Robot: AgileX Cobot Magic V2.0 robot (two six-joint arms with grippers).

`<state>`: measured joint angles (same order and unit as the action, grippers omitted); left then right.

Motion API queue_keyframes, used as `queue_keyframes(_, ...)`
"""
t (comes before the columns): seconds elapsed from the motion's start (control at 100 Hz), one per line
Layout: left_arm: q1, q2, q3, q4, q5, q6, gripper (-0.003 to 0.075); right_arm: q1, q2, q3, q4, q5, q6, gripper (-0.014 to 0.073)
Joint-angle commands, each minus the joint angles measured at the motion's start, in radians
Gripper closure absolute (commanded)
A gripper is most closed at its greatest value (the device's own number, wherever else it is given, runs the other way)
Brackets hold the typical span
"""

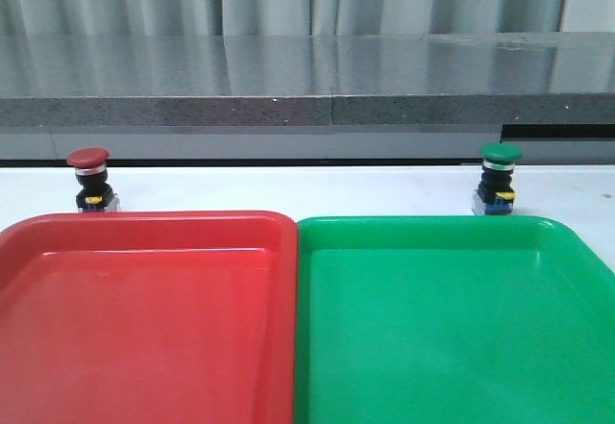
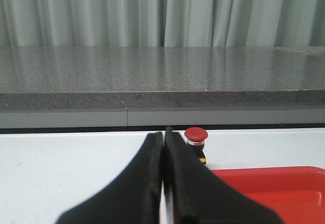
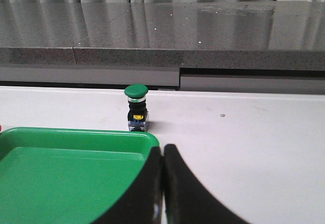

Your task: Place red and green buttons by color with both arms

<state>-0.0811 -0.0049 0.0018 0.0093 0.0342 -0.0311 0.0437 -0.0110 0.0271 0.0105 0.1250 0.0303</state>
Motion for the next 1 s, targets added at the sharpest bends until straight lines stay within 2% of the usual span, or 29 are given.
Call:
queue_keyframes(0.0,0.001,-0.030,0.040,0.000,-0.078,-0.009,0.0739,0.000,-0.021,-0.014,0.002,-0.081,0.000,0.0704)
queue_keyframes(0.39,0.001,-0.030,0.030,0.000,-0.111,-0.009,0.0739,0.000,-0.021,-0.014,0.002,-0.081,0.000,0.0704)
queue_keyframes(0.61,0.001,-0.010,-0.094,-0.017,-0.081,-0.009,0.0740,0.000,-0.021,-0.014,0.002,-0.081,0.000,0.0704)
queue_keyframes(0.75,0.001,0.067,-0.228,-0.045,0.019,-0.009,0.0739,0.000,-0.021,-0.014,0.002,-0.081,0.000,0.0704)
queue_keyframes(0.99,0.001,0.299,-0.502,-0.068,0.331,-0.009,0.0739,0.000,-0.021,-0.014,0.002,-0.081,0.000,0.0704)
